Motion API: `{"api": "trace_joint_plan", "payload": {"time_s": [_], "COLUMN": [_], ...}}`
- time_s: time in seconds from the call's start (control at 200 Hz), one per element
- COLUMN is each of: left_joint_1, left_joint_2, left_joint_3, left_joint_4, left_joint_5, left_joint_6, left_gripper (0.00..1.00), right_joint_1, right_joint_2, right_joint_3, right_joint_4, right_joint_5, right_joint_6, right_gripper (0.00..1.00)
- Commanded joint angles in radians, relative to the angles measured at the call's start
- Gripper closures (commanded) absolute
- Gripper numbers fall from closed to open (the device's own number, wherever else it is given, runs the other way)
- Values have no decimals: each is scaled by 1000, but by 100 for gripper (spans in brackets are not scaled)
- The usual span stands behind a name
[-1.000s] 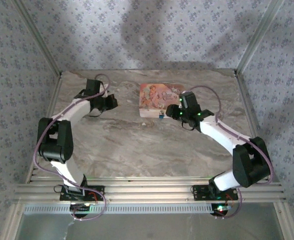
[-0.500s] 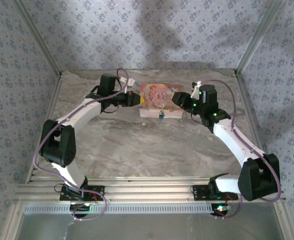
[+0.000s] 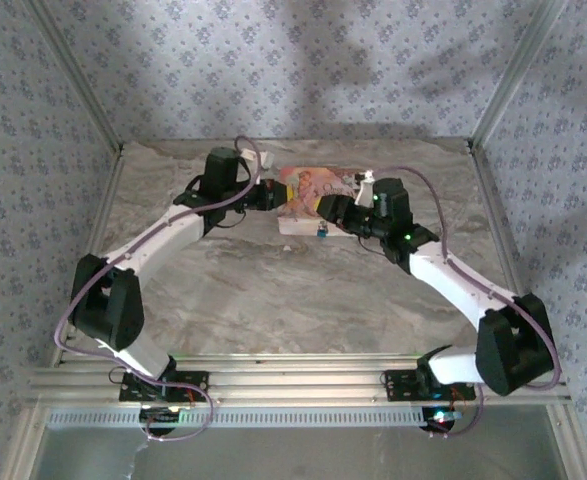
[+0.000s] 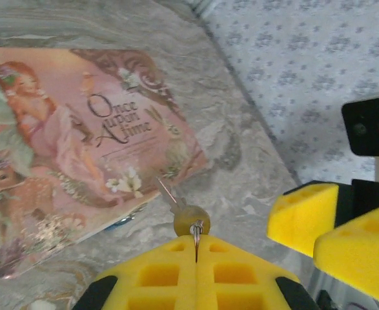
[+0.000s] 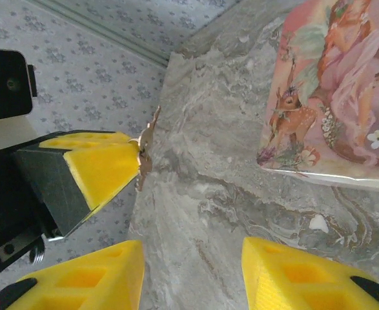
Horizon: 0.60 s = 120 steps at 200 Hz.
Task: Unlock the padlock with the key
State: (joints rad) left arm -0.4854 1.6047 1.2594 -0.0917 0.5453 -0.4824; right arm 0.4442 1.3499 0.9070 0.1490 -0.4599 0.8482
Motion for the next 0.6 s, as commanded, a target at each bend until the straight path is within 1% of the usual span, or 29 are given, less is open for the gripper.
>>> {"api": "trace_joint_plan", "payload": {"time_s": [0.0,0.14,0.27,0.42,0.595], "left_joint_1": [-14,-21,-25,-27,-27], "left_joint_2": [-23,-31,-38,-51,-60], "left_joint_3": [40,38,43,40,38], "left_joint_4": [-95,-106,-111,-112,-109], "left_joint_5": [-135,-144,-135,-134,-121], "left_joint_6": [-37,-69,-93,-102,-110], "left_gripper": [100,100,100,100,100], "right_joint_1": [25,51,60,68,76], "right_joint_2": [49,112,158,180,203], "right_joint_3": [77,136,180,198,213], "right_joint_4": [7,0,-1,-5,-23], "right_joint_5": [28,38,24,24,32], "right_joint_6": [-35,-55,-62,-72,-81], "right_gripper": [56,57,60,62,62]}}
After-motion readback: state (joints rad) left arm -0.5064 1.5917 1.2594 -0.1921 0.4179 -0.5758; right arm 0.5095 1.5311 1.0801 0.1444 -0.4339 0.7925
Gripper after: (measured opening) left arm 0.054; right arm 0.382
